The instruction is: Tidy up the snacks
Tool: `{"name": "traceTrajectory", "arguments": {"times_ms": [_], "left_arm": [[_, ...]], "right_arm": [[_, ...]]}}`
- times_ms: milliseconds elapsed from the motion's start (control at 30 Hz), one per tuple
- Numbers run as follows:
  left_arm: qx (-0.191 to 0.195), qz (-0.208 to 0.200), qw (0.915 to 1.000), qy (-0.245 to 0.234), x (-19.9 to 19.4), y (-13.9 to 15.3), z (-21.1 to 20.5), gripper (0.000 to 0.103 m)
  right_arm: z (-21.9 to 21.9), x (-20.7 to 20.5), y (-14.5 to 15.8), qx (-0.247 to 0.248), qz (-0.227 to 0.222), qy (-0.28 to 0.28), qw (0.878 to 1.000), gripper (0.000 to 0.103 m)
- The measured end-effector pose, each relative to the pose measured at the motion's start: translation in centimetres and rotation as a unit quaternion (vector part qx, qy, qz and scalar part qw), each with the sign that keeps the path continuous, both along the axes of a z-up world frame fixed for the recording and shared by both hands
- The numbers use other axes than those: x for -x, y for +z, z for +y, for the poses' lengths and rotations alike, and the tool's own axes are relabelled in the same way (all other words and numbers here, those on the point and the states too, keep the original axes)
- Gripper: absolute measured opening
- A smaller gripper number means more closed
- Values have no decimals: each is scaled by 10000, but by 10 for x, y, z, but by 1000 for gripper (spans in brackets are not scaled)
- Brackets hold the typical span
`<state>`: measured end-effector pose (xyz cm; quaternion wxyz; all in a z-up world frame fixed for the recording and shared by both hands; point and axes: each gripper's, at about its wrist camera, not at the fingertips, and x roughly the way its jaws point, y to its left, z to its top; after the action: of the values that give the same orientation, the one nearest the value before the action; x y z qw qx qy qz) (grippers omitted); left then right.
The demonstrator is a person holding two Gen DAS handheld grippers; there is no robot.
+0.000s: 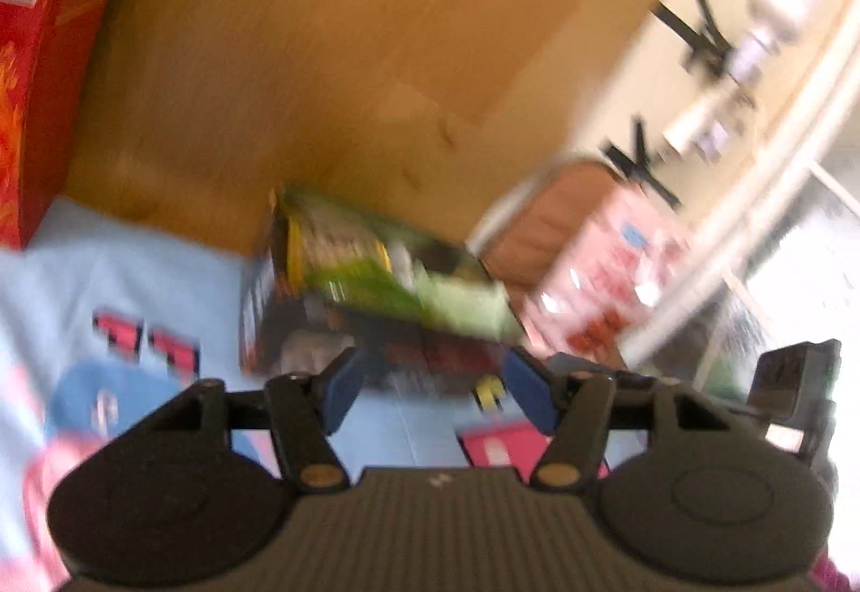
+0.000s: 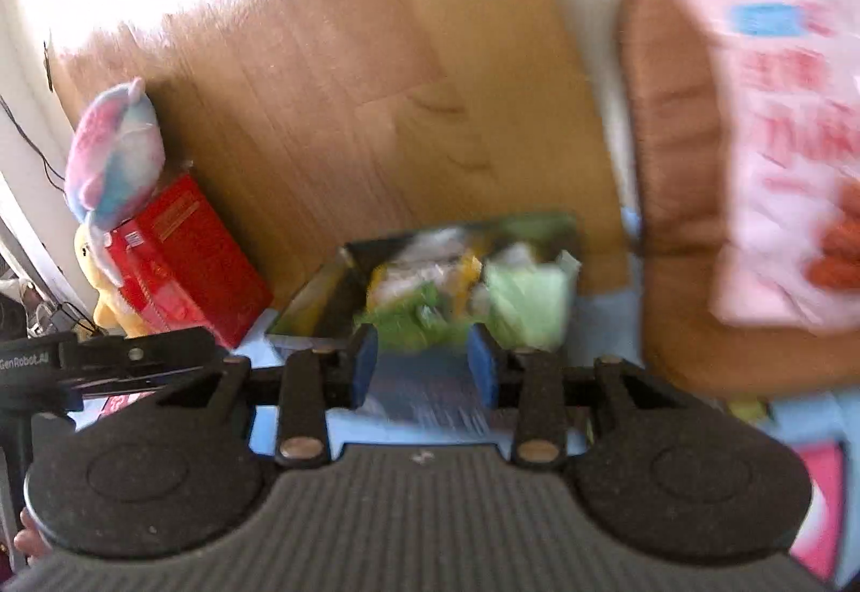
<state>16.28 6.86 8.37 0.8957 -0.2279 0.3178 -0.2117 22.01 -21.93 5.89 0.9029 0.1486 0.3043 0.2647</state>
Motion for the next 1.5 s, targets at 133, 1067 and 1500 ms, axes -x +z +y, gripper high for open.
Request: {"name": "traceTrajectory", "arguments": {"times_ms": [133, 1067, 1500], "left_arm": [[-101, 188, 9986, -493, 42, -21, -25, 64], [172, 689, 9967, 391, 165, -67, 49, 62], [-1056, 368, 9937, -23, 181, -73, -9, 66]], "right_arm": [[-48, 71, -19, 143, 174, -287, 9993, 42], [47, 207, -61, 291, -617, 152, 9976, 41], [101, 248, -83, 1296, -974, 1121, 9804, 57]]}}
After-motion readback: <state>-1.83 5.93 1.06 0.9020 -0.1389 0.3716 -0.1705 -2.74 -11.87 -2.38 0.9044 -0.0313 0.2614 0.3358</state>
